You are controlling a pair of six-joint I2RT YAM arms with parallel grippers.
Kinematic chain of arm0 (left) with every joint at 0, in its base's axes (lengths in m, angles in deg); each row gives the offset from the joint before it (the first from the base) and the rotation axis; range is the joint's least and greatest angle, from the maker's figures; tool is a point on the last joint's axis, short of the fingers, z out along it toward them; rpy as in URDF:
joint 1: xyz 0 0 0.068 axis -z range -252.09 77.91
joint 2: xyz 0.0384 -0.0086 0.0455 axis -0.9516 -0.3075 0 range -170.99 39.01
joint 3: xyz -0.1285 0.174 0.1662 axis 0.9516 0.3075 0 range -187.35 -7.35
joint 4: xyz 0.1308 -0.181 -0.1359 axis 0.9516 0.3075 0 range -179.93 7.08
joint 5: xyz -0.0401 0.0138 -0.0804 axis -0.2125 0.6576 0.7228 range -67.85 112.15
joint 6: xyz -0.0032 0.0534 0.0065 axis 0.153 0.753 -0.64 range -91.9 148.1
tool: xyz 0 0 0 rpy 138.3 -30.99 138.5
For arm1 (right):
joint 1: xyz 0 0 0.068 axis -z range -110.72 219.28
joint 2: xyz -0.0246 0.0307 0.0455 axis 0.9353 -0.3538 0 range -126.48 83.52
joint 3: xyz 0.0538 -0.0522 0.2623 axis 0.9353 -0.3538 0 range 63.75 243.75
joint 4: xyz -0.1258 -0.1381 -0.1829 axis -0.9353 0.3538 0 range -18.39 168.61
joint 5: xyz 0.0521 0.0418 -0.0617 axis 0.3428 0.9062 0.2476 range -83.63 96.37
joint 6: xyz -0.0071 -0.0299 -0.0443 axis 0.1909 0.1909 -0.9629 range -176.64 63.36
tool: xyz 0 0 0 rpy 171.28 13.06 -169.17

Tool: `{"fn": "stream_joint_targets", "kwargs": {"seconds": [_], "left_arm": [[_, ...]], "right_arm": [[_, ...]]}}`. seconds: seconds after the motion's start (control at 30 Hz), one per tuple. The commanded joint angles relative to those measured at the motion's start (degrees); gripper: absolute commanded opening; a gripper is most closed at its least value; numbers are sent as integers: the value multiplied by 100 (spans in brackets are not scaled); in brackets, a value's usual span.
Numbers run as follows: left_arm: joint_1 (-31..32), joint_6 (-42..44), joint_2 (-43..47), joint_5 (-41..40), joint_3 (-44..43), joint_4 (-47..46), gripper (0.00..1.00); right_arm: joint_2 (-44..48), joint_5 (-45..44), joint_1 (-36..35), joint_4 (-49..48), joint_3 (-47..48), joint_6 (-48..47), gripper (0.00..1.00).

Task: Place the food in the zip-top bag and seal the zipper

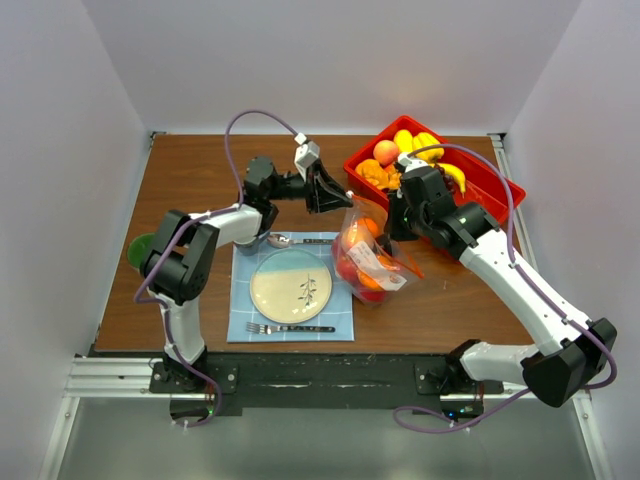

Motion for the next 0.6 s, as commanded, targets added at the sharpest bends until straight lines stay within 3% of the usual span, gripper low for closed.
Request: {"fn": "stream_joint_targets", "kwargs": {"seconds": [0.0, 0.17, 0.23, 0.43, 0.57], "left_arm": [[57, 296, 46, -37, -263, 102, 26], [83, 595, 116, -143, -377, 567, 12], [83, 691, 134, -169, -438, 778, 0], [83, 1078, 300, -327, -544, 1385, 0], [83, 1166, 441, -205, -483, 1456, 0]], "right_arm": [[8, -56, 6, -51, 161, -92, 13], [-10, -21, -3, -78, 178, -100, 13], [-10, -38, -3, -69, 169, -100, 13], [113, -73, -3, -8, 100, -144, 13], [332, -39, -3, -191, 64, -328, 38]]}}
